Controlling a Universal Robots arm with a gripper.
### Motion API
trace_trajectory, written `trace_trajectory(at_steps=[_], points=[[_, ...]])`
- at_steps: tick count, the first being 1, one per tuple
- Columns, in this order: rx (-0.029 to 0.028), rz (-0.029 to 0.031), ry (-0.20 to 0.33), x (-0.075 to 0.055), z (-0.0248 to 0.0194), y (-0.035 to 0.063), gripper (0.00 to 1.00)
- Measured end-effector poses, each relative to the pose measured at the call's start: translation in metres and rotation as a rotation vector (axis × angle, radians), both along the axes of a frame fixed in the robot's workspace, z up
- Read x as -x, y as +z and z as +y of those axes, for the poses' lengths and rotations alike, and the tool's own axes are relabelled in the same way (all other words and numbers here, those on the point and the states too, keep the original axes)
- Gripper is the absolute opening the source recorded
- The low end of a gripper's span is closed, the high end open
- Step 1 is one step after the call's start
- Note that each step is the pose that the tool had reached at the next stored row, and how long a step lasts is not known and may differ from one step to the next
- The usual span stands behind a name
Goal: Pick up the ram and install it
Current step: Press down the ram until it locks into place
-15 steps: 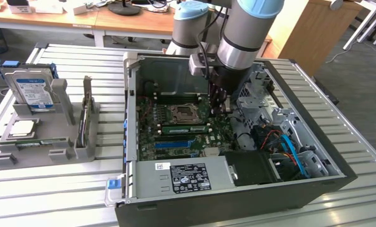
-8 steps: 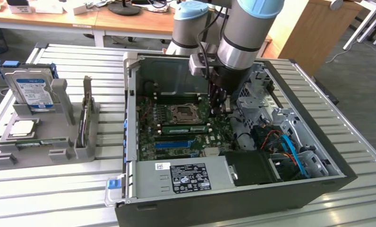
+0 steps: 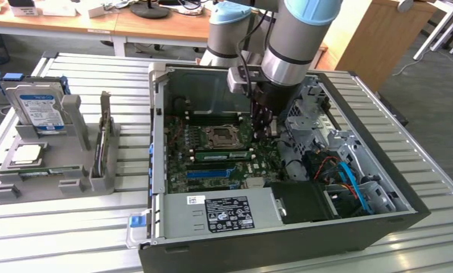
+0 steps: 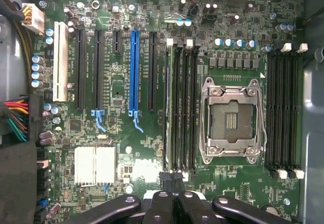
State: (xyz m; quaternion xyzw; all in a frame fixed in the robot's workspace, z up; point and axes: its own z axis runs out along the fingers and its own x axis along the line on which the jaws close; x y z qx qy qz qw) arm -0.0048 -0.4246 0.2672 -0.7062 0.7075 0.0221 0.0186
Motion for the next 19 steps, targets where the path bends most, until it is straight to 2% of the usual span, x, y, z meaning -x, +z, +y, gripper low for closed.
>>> trace_trajectory(at_steps=[19], points=[[-0.0001, 0.0000, 0.000, 0.000, 0.0000, -0.0120, 0.11]])
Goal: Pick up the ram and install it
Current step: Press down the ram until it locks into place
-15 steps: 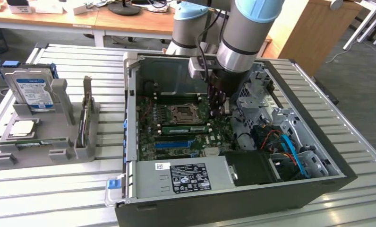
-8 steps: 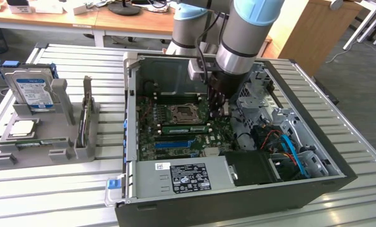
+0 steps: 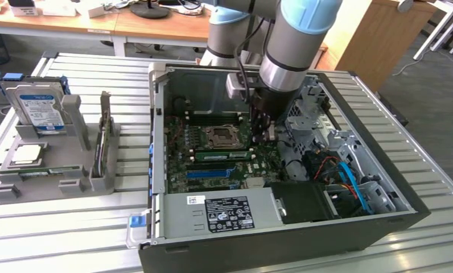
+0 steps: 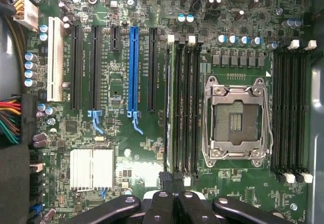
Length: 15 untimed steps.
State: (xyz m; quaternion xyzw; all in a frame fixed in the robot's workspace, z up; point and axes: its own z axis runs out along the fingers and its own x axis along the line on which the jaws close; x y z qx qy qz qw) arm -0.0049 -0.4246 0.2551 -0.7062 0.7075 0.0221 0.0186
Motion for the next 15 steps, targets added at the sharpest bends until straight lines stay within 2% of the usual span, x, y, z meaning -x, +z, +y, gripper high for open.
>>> trace_trajectory(at_steps=[15], points=[[0.0001, 0.0000, 0.000, -0.0015, 0.0000, -0.0037, 0.11]])
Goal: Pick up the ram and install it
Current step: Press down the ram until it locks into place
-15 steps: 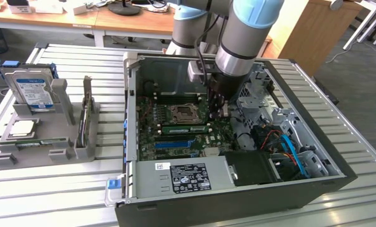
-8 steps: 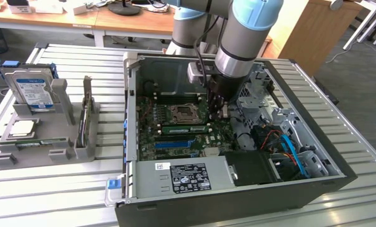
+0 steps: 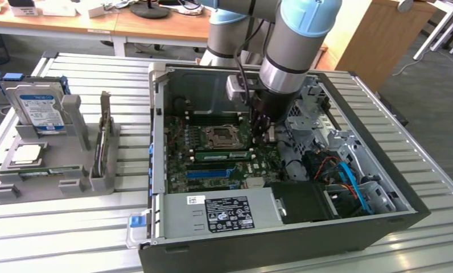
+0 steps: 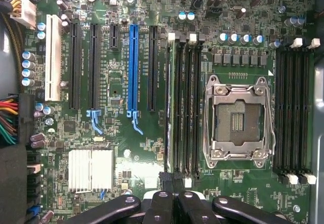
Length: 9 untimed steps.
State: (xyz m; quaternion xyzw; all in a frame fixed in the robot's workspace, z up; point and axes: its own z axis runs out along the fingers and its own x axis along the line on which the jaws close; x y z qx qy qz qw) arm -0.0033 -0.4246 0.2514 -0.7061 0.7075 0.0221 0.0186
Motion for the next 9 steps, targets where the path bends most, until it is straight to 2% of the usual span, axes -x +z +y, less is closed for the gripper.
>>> trace_trajectory(at_steps=[9], points=[[-0.0004, -0.0001, 0.000, -0.0025, 0.0001, -0.0007, 0.11]])
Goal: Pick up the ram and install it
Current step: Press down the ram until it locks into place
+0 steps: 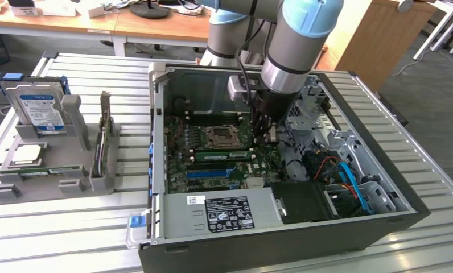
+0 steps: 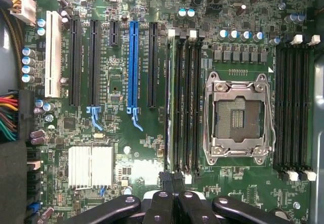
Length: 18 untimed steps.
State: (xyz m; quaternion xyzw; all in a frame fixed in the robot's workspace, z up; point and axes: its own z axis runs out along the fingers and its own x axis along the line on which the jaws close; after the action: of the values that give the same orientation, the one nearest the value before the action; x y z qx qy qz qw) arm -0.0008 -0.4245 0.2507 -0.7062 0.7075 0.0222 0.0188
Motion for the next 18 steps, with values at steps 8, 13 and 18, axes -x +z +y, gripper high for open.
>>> trace_trajectory(at_steps=[8, 13, 18], points=[[0.0004, 0.0002, -0.004, -0.0001, -0.0001, -0.0032, 0.11], [0.0003, 0.0001, -0.018, -0.0002, -0.0001, -0.0037, 0.11], [0.0004, 0.0002, -0.038, -0.0001, -0.0001, -0.0039, 0.11]])
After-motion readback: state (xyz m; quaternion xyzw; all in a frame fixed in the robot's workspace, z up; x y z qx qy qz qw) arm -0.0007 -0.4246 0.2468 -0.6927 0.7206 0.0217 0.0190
